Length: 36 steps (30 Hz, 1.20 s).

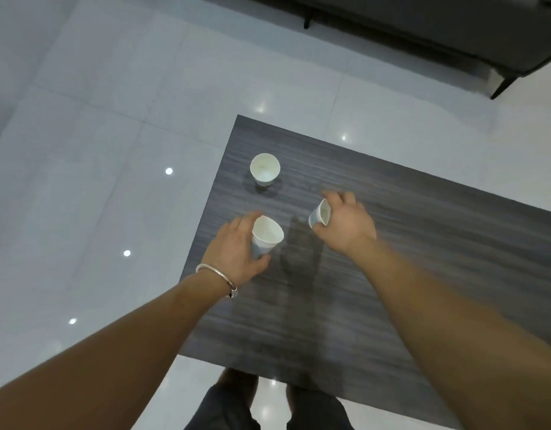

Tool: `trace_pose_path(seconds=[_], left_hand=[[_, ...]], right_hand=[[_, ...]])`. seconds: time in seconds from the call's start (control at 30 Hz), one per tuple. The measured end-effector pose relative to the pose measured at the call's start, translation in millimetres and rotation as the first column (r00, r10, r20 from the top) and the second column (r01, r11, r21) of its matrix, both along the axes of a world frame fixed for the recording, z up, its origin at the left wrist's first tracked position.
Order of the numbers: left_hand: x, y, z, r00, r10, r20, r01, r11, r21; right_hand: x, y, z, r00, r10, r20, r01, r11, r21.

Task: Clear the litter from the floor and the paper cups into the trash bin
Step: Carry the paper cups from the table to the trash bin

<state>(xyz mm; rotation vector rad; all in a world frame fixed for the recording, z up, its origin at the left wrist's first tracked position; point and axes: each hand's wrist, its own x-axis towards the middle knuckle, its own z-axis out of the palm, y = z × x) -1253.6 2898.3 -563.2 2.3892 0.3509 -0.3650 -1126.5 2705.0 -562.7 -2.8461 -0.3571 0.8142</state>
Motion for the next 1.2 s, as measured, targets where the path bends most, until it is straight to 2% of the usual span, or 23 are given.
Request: trace_pose_path(seconds=[0.23, 0.37, 0.5, 0.67, 0.87, 1.03, 1.2], left_hand=[[1.5, -63.9, 78.0, 0.972, -0.235, 0.026, 0.235, 0.972, -0.005], [-10.3, -141.9, 117.6, 0.880, -0.469, 0.073, 0.464, 0.882, 0.083], [-45.2, -238.5, 148.5, 0.772, -0.632, 0.067, 0.625, 0.774, 0.095], [-122.6, -380.3, 178.4, 0.575, -0.807, 0.133, 0.785, 0.591, 0.186], [-242.8, -557.9, 204.3, 0.249, -0.955, 0.161, 0.920, 0.285, 0.269], [-317.6, -680.5, 215.9, -0.032, -0.986, 0.162, 0.962, 0.013, 0.272], [-358.6, -807.9, 214.2, -0.250, -0.948, 0.194, 0.939, -0.189, 0.287]], right_hand=[[-73.9, -88.9, 106.9, 0.973, -0.224, 0.062, 0.224, 0.975, 0.010], [-141.1, -172.9, 151.8, 0.906, -0.417, 0.069, 0.419, 0.908, -0.009], [-233.0, -263.2, 182.6, 0.786, -0.611, 0.100, 0.612, 0.790, 0.016], [-379.7, -373.0, 202.9, 0.629, -0.767, 0.128, 0.769, 0.638, 0.045], [-561.9, -488.8, 219.0, 0.321, -0.930, 0.180, 0.938, 0.338, 0.077], [-667.9, -567.5, 223.1, 0.044, -0.982, 0.182, 0.994, 0.060, 0.086], [-730.4, -650.1, 227.0, -0.155, -0.965, 0.211, 0.987, -0.142, 0.077]])
